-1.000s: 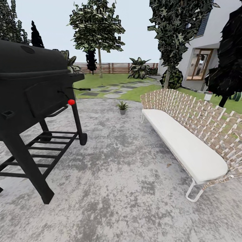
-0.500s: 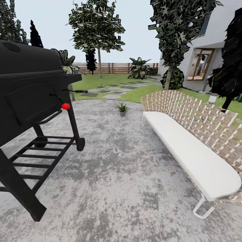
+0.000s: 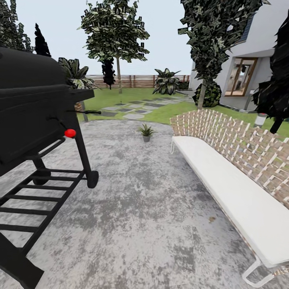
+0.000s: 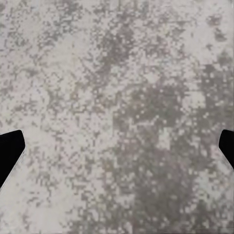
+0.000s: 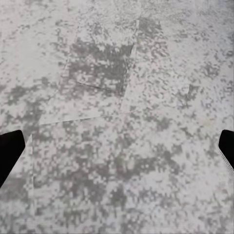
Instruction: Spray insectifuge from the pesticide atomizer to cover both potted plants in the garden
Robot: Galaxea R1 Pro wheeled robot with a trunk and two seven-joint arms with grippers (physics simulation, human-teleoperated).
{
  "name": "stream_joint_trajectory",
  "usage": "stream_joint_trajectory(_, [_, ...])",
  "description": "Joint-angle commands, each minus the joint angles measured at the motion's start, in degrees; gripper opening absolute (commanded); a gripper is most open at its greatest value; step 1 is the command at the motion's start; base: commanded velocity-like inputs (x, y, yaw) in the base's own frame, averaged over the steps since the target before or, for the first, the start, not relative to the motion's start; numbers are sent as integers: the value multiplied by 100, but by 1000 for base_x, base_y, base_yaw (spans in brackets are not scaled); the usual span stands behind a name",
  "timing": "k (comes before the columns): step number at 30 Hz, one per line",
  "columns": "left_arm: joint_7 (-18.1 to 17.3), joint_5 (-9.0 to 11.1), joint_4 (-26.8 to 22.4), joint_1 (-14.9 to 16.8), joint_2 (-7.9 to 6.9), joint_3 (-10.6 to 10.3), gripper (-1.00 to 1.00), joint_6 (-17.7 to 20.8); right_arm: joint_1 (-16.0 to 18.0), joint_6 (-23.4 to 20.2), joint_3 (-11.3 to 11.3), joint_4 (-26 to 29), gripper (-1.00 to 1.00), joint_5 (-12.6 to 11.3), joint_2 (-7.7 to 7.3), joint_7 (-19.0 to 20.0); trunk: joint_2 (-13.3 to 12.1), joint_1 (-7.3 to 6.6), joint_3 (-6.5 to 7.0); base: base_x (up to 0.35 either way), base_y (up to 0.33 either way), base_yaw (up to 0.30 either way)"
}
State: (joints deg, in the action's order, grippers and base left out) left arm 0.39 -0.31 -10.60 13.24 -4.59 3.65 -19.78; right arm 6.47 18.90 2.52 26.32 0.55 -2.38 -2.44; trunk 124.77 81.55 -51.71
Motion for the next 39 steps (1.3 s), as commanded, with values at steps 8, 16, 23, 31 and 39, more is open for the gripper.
stream_joint_trajectory(8, [-4, -4, 5, 3, 1, 25, 100, -17, 3, 17, 3, -4, 100, 6, 1, -11, 2, 3, -5, 339, 0, 0])
stream_joint_trajectory(16, [-4, -4, 5, 3, 1, 24, 100, -17, 3, 17, -5, -4, 100, 6, 1, -11, 2, 3, -3, 339, 0, 0])
stream_joint_trajectory(23, [-4, -4, 5, 3, 2, 24, 100, -17, 3, 17, -14, -4, 100, 6, 1, -11, 2, 3, 48, 339, 0, 0])
stream_joint_trajectory(31, [-4, -4, 5, 3, 2, 27, 100, -17, 3, 16, -5, -4, 100, 5, 1, -11, 2, 3, 85, 339, 0, 0])
stream_joint_trajectory(39, [-4, -4, 5, 3, 2, 26, 100, -17, 3, 22, 16, 4, 100, -6, 1, -11, 2, 3, 87, 339, 0, 0])
